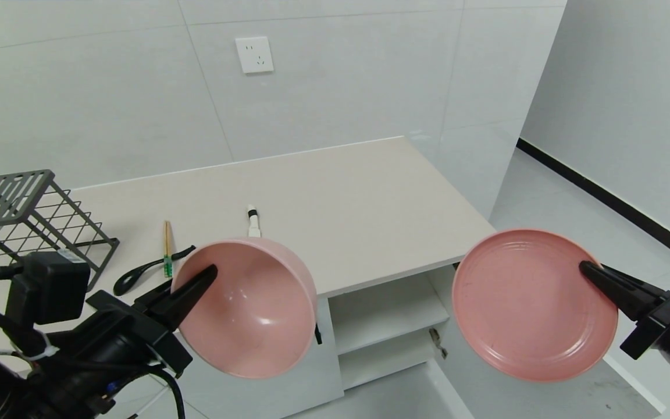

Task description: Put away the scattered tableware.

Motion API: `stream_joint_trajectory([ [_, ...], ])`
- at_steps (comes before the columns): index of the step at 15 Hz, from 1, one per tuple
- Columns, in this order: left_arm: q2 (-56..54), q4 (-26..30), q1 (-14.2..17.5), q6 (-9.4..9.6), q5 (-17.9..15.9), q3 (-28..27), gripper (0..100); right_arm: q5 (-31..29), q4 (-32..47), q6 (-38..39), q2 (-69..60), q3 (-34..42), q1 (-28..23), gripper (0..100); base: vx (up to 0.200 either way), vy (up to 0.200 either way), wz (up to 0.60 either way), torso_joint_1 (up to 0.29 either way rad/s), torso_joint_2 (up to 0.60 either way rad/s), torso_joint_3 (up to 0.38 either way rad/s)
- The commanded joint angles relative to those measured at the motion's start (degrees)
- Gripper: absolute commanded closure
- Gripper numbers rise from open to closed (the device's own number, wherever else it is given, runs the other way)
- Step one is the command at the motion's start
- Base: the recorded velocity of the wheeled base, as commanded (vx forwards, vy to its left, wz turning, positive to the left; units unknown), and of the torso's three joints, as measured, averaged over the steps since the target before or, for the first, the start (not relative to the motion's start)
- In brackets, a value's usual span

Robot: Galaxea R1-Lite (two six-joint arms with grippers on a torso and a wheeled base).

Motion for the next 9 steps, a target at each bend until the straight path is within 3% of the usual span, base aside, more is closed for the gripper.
stream_joint_trajectory([
  [1,-0.61,-0.08,-0.01,-0.11,0.01,0.12,100,0.01,-0.08,-0.07,-0.05,0.01,0.01,100,0.000,0.000,0.00,-0.090,0.18,0.095],
  [9,-0.96,-0.08,-0.01,-0.37,0.01,0.39,100,-0.34,-0.08,0.10,-0.40,0.01,0.01,100,0.000,0.000,0.00,-0.095,0.19,0.097],
])
